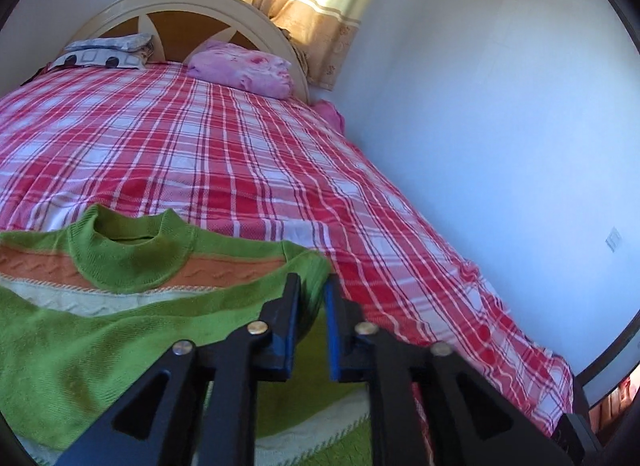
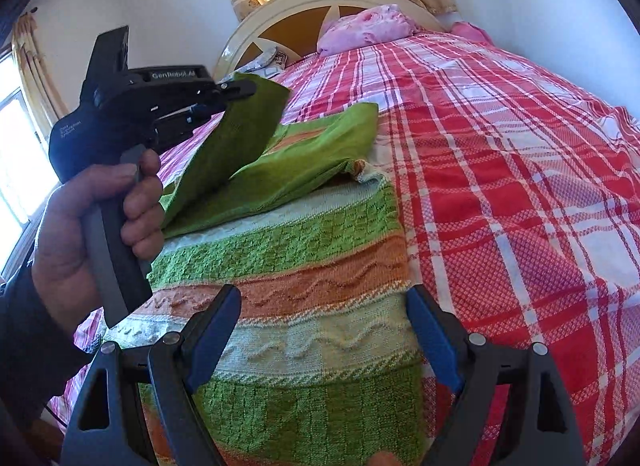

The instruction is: Fold small clothes

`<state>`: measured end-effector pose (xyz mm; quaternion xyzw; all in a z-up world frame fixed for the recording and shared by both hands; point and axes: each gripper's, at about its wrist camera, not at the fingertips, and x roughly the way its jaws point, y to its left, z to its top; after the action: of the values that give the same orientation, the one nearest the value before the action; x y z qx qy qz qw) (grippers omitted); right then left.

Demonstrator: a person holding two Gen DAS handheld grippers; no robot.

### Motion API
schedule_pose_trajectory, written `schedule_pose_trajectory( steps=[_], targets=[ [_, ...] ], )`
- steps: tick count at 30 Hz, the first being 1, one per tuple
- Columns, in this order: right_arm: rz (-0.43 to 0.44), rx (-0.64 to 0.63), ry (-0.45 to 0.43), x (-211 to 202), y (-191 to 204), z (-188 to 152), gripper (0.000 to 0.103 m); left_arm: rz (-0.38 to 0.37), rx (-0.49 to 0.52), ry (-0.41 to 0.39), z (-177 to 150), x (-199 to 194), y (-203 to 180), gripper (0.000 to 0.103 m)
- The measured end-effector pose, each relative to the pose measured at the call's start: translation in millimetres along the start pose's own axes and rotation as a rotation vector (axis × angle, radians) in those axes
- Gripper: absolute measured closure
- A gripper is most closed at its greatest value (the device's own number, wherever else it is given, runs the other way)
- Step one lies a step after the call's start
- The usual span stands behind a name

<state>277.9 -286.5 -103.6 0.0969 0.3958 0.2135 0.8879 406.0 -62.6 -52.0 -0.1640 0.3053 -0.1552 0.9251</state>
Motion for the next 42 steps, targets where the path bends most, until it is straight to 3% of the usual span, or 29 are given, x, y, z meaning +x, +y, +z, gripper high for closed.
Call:
schedule_pose_trajectory(
  steps=[2,5,9,14,17,22,26,30,34,38,41,42],
  targets=[
    [0.004,0.002,0.0,0.3,-0.5,0.0,0.016,-0.013,0.049,-0.009,-1.9,-11.9,-3.5,0.065],
    [0.005,0.005,0.0,0.1,-1.6,-0.2,0.016,0.047,0.145,-0.045,-10.2,-38.5,4.5,0.034],
    [0.005,0.004,0.0,1.2,-2.4,-0.1,0.016,0.207,0.2,-0.053,-27.4,-76.3,44.7,0.031],
    [0.017,0.023,-0.003,-3.2,-5.4,2.3,0.016,0.465,0.169,-0.015,-58.4,-120.6,118.3,0.029],
    [0.019,-0.01,-0.029,-12.3,2.6,10.4,0.016,0.515,0.101,0.014,-74.5,-136.1,153.5,0.022],
    [0.072,-0.015,-0.002,-11.4,17.4,45.7,0.024,0.525,0.024,0.054,-88.0,-122.9,181.0,0.022],
    [0.059,0.013,0.002,3.5,22.6,78.7,0.031,0.502,-0.043,0.097,-91.5,-111.4,195.0,0.022],
    [0.027,-0.02,0.045,40.8,36.8,103.6,0.033,0.453,-0.105,0.102,-94.2,-113.9,206.9,0.02],
    [-0.029,-0.015,0.124,85.2,40.4,111.7,0.037,0.449,-0.109,0.081,-99.0,-118.7,205.1,0.011],
    [-0.054,-0.045,0.208,120.4,47.9,107.6,0.062,0.439,-0.117,0.084,-99.9,-119.1,207.7,0.009],
    [-0.099,-0.107,0.199,120.3,54.7,105.4,0.092,0.423,-0.126,0.077,-100.1,-121.3,210.5,0.008],
    [-0.096,-0.115,0.186,114.6,56.5,106.3,0.097,0.419,-0.13,0.075,-100.3,-122.0,211.3,0.008]
  ],
)
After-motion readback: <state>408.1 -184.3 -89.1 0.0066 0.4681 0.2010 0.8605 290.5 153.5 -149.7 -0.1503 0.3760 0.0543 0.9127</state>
